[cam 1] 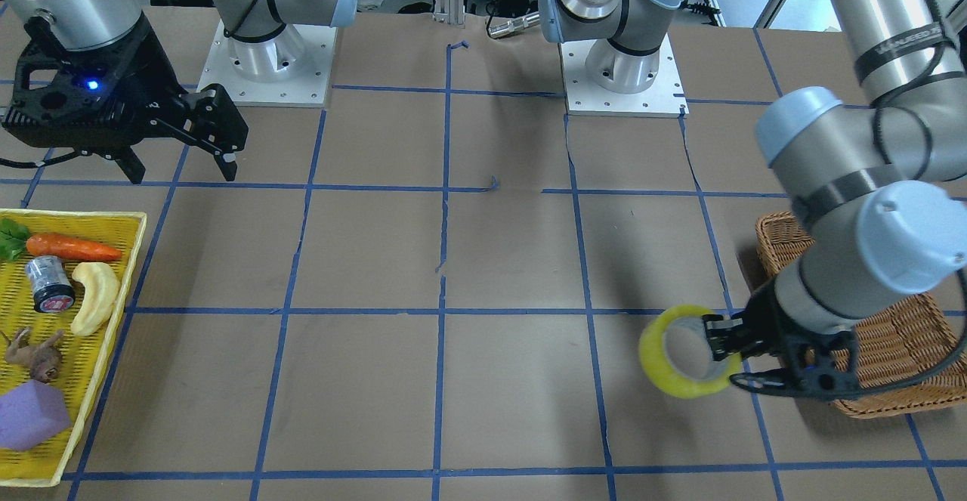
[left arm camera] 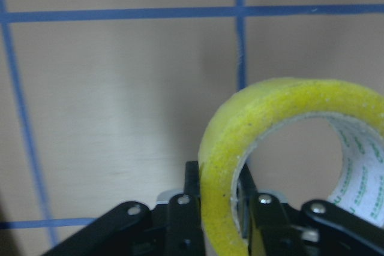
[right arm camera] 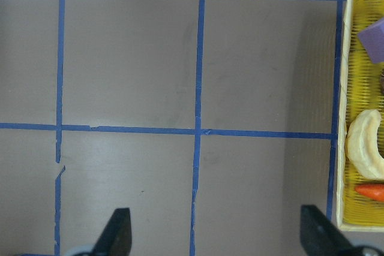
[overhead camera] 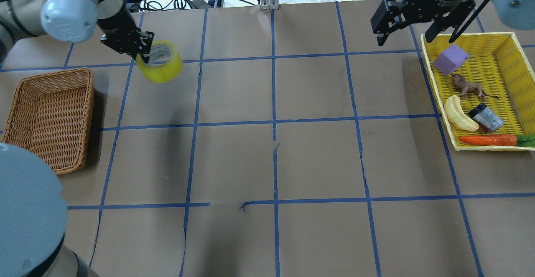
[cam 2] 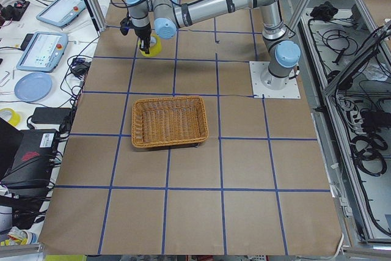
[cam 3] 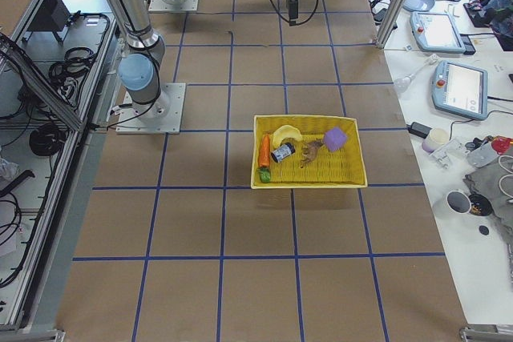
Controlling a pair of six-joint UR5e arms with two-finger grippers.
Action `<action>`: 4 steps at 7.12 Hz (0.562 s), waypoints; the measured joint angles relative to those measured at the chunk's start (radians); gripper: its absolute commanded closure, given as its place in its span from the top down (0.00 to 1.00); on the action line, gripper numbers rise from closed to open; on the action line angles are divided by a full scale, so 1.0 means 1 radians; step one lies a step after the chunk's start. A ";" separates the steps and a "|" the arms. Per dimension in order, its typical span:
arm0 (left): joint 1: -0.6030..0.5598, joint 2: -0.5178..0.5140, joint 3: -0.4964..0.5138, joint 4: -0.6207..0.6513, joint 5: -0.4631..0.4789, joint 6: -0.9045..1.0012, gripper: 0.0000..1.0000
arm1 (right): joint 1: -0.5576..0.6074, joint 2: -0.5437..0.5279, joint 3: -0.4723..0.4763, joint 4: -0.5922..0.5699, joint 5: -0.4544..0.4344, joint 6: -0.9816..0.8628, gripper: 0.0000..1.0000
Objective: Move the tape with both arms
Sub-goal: 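Carry the tape roll with the left gripper and lower it into the wicker basket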
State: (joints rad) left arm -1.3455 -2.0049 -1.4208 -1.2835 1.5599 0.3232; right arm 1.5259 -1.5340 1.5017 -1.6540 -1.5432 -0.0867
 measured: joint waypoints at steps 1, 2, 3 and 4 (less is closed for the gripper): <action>0.110 0.025 -0.024 0.000 -0.004 0.162 0.00 | 0.000 0.000 0.000 0.001 -0.001 0.000 1.00; 0.228 0.049 -0.042 -0.004 -0.005 0.327 0.00 | 0.000 0.000 0.001 0.003 -0.004 0.000 1.00; 0.330 0.065 -0.060 -0.006 -0.005 0.447 0.00 | 0.000 0.000 0.003 0.003 -0.007 0.000 1.00; 0.411 0.068 -0.093 -0.002 -0.014 0.527 0.00 | 0.001 0.000 0.006 0.002 -0.009 0.000 1.00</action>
State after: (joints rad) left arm -0.9344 -1.9370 -1.5138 -1.2852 1.5464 0.8502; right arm 1.5266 -1.5340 1.5073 -1.6520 -1.5518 -0.0863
